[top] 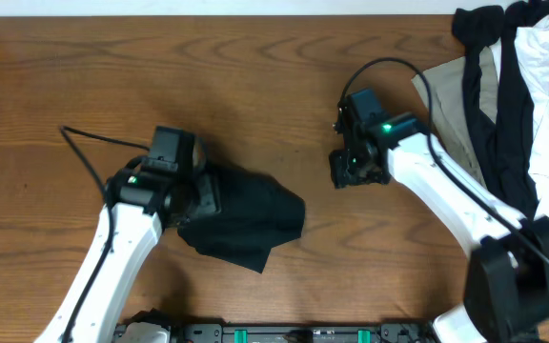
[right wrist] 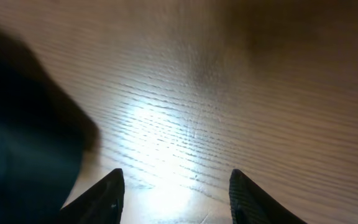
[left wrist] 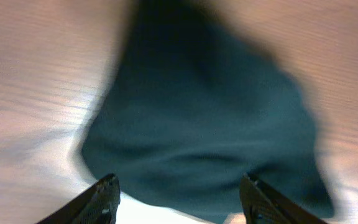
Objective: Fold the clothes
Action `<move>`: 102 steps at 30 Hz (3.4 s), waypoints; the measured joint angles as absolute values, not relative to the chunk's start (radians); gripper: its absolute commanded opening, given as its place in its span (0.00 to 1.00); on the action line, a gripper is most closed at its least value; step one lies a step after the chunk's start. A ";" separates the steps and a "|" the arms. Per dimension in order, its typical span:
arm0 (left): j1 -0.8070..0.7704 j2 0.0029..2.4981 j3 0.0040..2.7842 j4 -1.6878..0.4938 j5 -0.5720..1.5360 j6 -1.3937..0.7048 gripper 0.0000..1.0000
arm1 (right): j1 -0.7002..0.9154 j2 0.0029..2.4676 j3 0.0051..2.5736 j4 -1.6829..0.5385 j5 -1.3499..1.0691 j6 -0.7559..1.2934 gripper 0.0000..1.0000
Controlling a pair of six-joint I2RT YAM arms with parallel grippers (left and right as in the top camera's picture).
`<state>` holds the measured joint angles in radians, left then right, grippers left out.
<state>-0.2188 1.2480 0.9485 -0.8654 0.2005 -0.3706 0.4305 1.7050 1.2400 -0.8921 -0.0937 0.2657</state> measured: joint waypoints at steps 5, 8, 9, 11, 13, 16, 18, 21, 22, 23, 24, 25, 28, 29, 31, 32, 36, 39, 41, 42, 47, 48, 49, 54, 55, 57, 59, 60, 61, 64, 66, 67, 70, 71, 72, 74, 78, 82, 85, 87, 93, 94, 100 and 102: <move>-0.236 1.226 0.951 -0.728 0.414 -0.400 0.63 | 0.430 1.682 1.239 -0.901 -0.080 0.265 0.54; -0.274 1.249 0.949 -0.716 0.507 -0.399 0.63 | 0.430 1.683 1.239 -0.909 -0.073 0.262 0.54; -0.287 1.258 0.945 -0.716 0.527 -0.397 0.63 | 0.430 1.683 1.239 -0.909 -0.070 0.261 0.54; -0.316 1.281 0.922 -0.713 0.556 -0.392 0.63 | 0.430 1.683 1.239 -0.909 -0.069 0.258 0.54; -0.332 1.311 0.889 -0.717 0.573 -0.392 0.63 | 0.430 1.683 1.239 -0.911 -0.069 0.258 0.54; -0.335 1.364 0.829 -0.722 0.570 -0.392 0.64 | 0.430 1.683 1.239 -0.919 -0.067 0.258 0.54; -0.335 1.405 0.789 -0.724 0.562 -0.392 0.64 | 0.430 1.683 1.239 -0.921 -0.066 0.258 0.54; -0.335 1.462 0.751 -0.736 0.554 -0.392 0.64 | 0.430 1.683 1.239 -0.923 -0.066 0.258 0.54; -0.335 1.481 0.746 -0.745 0.553 -0.392 0.64 | 0.430 1.683 1.239 -0.923 -0.066 0.258 0.54; -0.335 1.497 0.744 -0.754 0.551 -0.392 0.64 | 0.430 1.683 1.239 -0.923 -0.066 0.258 0.54; -0.335 1.513 0.743 -0.759 0.550 -0.392 0.64 | 0.430 1.683 1.239 -0.923 -0.066 0.258 0.54; -0.335 1.523 0.742 -0.760 0.550 -0.392 0.64 | 0.430 1.683 1.239 -0.923 -0.066 0.258 0.54; -0.335 1.539 0.742 -0.759 0.547 -0.392 0.64 | 0.430 1.683 1.239 -0.923 -0.065 0.258 0.54; -0.335 1.539 0.742 -0.760 0.545 -0.392 0.63 | 0.430 1.683 1.239 -0.923 -0.065 0.258 0.54; -0.335 1.539 0.742 -0.767 0.538 -0.392 0.62 | 0.430 1.683 1.238 -0.925 -0.062 0.258 0.54; -0.335 1.539 0.742 -0.774 0.533 -0.392 0.61 | 0.430 1.683 1.239 -0.927 -0.060 0.258 0.54; -0.335 1.539 0.742 -0.831 0.496 -0.391 0.59 | 0.430 1.683 1.238 -0.931 -0.050 0.258 0.54; -0.335 1.535 0.742 -0.842 0.482 -0.389 0.59 | 0.430 1.683 1.238 -0.931 -0.047 0.258 0.55; -0.335 1.512 0.742 -0.845 0.475 -0.389 0.59 | 0.430 1.683 1.238 -0.931 -0.047 0.258 0.55; -0.335 1.489 0.742 -0.846 0.471 -0.389 0.59 | 0.430 1.683 1.238 -0.931 -0.047 0.258 0.55; -0.335 1.312 0.756 -0.832 0.418 -0.388 0.65 | 0.430 1.683 1.238 -0.931 -0.044 0.258 0.55; -0.335 1.271 0.761 -0.812 0.396 -0.385 0.68 | 0.430 1.683 1.238 -0.930 -0.043 0.258 0.55; -0.335 1.233 0.768 -0.786 0.375 -0.381 0.68 | 0.430 1.683 1.238 -0.930 -0.044 0.258 0.55; -0.335 1.143 0.789 -0.607 0.332 -0.302 0.70 | 0.430 1.683 1.238 -0.931 -0.043 0.258 0.55; -0.335 1.147 0.790 -0.579 0.336 -0.279 0.70 | 0.430 1.683 1.238 -0.931 -0.043 0.258 0.55; -0.335 1.175 0.791 -0.550 0.348 -0.245 0.68 | 0.430 1.683 1.238 -0.931 -0.043 0.258 0.55; -0.331 1.222 0.791 -0.529 0.361 -0.225 0.68 | 0.430 1.683 1.238 -0.934 -0.043 0.258 0.55; -0.326 1.253 0.791 -0.518 0.367 -0.216 0.68 | 0.430 1.683 1.238 -0.936 -0.043 0.258 0.55; -0.315 1.291 0.791 -0.503 0.376 -0.207 0.68 | 0.430 1.683 1.238 -0.938 -0.043 0.258 0.55; -0.257 1.391 0.791 -0.453 0.412 -0.196 0.68 | 0.430 1.683 1.238 -0.944 -0.042 0.255 0.55; -0.202 1.448 0.791 -0.418 0.440 -0.185 0.69 | 0.430 1.683 1.237 -0.947 -0.040 0.252 0.55; -0.175 1.473 0.791 -0.399 0.452 -0.181 0.69 | 0.430 1.683 1.237 -0.949 -0.040 0.251 0.55; -0.083 1.553 0.791 -0.347 0.504 -0.172 0.69 | 0.430 1.683 1.237 -0.953 -0.039 0.248 0.55; -0.049 1.581 0.792 -0.337 0.531 -0.167 0.69 | 0.430 1.683 1.236 -0.953 -0.038 0.247 0.55; -0.028 1.597 0.796 -0.332 0.555 -0.165 0.69 | 0.430 1.683 1.236 -0.953 -0.036 0.247 0.55; 0.012 1.633 0.814 -0.330 0.604 -0.159 0.69 | 0.430 1.683 1.236 -0.953 -0.036 0.245 0.55; 0.060 1.700 0.844 -0.325 0.644 -0.152 0.69 | 0.430 1.683 1.236 -0.955 -0.036 0.244 0.55; 0.076 1.711 0.853 -0.349 0.662 -0.148 0.68 | 0.430 1.683 1.235 -0.960 -0.034 0.244 0.56; 0.083 1.704 0.852 -0.371 0.664 -0.147 0.69 | 0.430 1.683 1.235 -0.958 -0.033 0.244 0.57; 0.084 1.691 0.847 -0.392 0.658 -0.144 0.69 | 0.430 1.683 1.235 -0.953 -0.038 0.239 0.57; 0.084 1.575 0.805 -0.465 0.636 -0.141 0.73 | 0.434 1.683 1.235 -0.897 -0.216 0.115 0.64; 0.084 1.540 0.800 -0.480 0.633 -0.140 0.74 | 0.434 1.683 1.235 -0.891 -0.254 0.092 0.65; 0.084 1.322 0.797 -0.578 0.598 -0.134 0.80 | 0.478 1.683 1.235 -0.890 -0.453 0.031 0.66; 0.084 1.287 0.797 -0.612 0.554 -0.135 0.79 | 0.506 1.683 1.233 -0.888 -0.483 0.033 0.66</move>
<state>0.0845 1.2873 0.7971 -0.6117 0.5541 -0.1349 0.5064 1.6829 1.2331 -0.8875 -0.4831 0.0334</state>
